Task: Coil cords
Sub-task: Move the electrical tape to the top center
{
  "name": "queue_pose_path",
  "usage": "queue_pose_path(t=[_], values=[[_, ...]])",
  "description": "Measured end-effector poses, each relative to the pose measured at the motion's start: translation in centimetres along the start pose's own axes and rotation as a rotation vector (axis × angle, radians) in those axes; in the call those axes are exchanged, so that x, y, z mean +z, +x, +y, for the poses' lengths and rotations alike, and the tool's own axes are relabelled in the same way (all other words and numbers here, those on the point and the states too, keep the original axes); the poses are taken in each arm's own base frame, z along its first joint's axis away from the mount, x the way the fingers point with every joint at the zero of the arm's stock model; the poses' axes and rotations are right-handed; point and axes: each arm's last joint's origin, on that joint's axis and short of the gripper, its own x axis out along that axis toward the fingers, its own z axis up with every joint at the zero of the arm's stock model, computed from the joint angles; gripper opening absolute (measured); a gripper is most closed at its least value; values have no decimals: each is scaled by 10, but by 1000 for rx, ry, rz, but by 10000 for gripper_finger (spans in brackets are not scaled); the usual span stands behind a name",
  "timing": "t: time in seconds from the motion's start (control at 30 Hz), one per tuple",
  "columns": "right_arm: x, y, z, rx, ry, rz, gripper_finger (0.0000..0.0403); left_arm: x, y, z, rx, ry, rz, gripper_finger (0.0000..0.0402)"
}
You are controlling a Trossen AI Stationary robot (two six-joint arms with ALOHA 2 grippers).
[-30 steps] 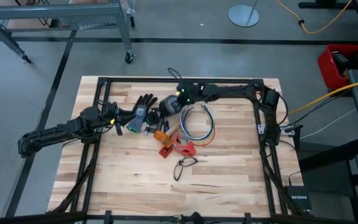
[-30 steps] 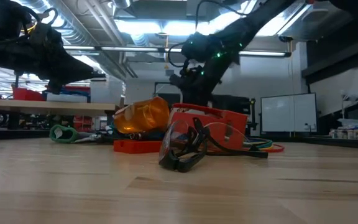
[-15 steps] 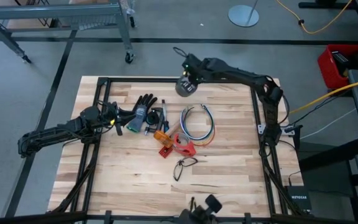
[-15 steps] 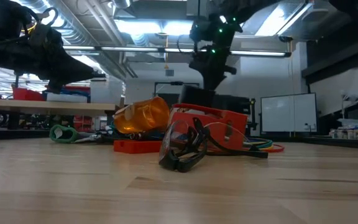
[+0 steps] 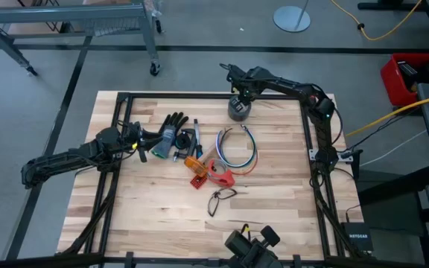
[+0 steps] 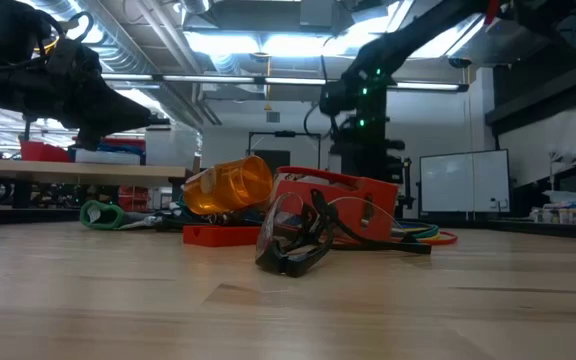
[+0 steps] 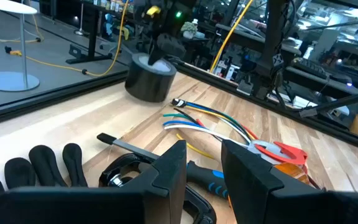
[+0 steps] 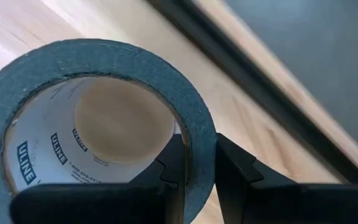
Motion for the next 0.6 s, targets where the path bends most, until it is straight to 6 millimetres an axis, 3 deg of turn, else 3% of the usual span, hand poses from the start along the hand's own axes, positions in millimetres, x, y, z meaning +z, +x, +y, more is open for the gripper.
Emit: queue_pose_path(t=[0.3, 0.6], values=[[1, 19, 7, 48, -6, 41, 71, 0, 0, 0, 0, 0, 0, 93], [1, 21, 7, 38, -7, 50, 284, 0, 0, 0, 0, -1, 0, 93]])
